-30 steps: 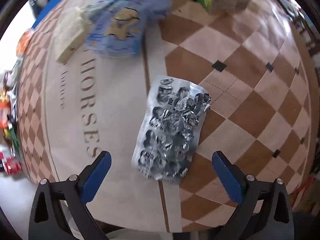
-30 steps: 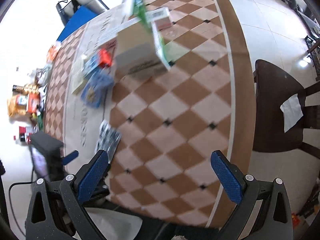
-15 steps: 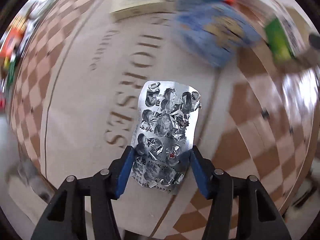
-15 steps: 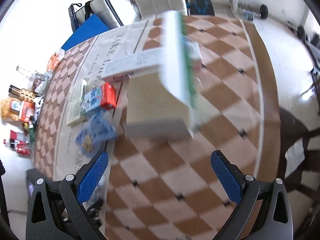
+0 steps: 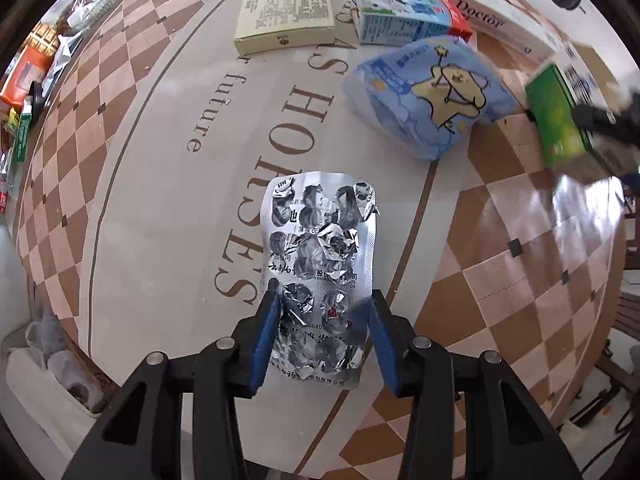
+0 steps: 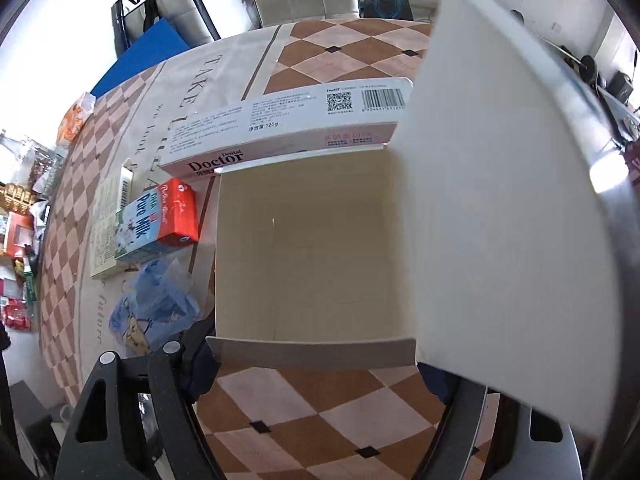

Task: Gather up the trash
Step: 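Grasp the silver blister pack with the left tool while the right tool grasps the green-and-white medicine box, then carry blister pack and medicine box over the white bin and open both tools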

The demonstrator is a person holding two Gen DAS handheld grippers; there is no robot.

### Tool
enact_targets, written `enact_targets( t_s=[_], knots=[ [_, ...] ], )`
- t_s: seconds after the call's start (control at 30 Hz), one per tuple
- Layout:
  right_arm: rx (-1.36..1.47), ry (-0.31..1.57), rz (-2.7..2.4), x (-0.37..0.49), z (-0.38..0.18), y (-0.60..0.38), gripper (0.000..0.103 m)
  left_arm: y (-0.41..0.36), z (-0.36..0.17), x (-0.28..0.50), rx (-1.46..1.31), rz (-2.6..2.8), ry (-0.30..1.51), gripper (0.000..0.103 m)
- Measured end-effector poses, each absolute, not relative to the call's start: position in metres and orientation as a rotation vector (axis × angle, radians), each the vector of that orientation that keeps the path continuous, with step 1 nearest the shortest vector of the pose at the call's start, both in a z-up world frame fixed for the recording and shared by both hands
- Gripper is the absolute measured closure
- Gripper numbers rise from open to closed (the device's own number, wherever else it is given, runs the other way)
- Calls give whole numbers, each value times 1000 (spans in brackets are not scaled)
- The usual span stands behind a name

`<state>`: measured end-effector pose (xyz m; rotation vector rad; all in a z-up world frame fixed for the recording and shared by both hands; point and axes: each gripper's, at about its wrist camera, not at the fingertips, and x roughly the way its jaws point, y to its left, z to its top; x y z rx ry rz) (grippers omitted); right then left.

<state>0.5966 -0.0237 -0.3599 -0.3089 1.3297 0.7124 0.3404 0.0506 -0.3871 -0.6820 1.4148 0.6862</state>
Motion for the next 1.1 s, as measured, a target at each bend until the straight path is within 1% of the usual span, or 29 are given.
enact_targets(
  t_s=[0.2, 0.33, 0.53, 0.73, 0.83, 0.93, 1.03, 1.1],
  knots=[
    [-236, 1370, 746, 581, -346, -58, 21, 57, -371, 320, -756, 687, 1354, 62],
    [-215, 1380, 784, 560, -332, -79, 21, 55, -341, 291, -767, 687, 1288, 62],
    [-245, 1351, 864, 505, -308, -108, 21, 17, -294, 236, -751, 696, 1183, 62],
    [-262, 1342, 943, 423, -289, -148, 21, -25, -279, 162, -789, 701, 1106, 62],
    [-294, 1361, 985, 369, -292, -176, 21, -45, -285, 123, -818, 697, 1095, 62],
    [-330, 1406, 1022, 320, -306, -199, 21, -66, -306, 81, -863, 695, 1114, 62],
    [-383, 1481, 1042, 271, -337, -221, 21, -83, -343, 43, -960, 693, 1155, 62],
    [-438, 1534, 1040, 243, -369, -232, 21, -90, -378, 25, -1038, 686, 1195, 62]
  ],
)
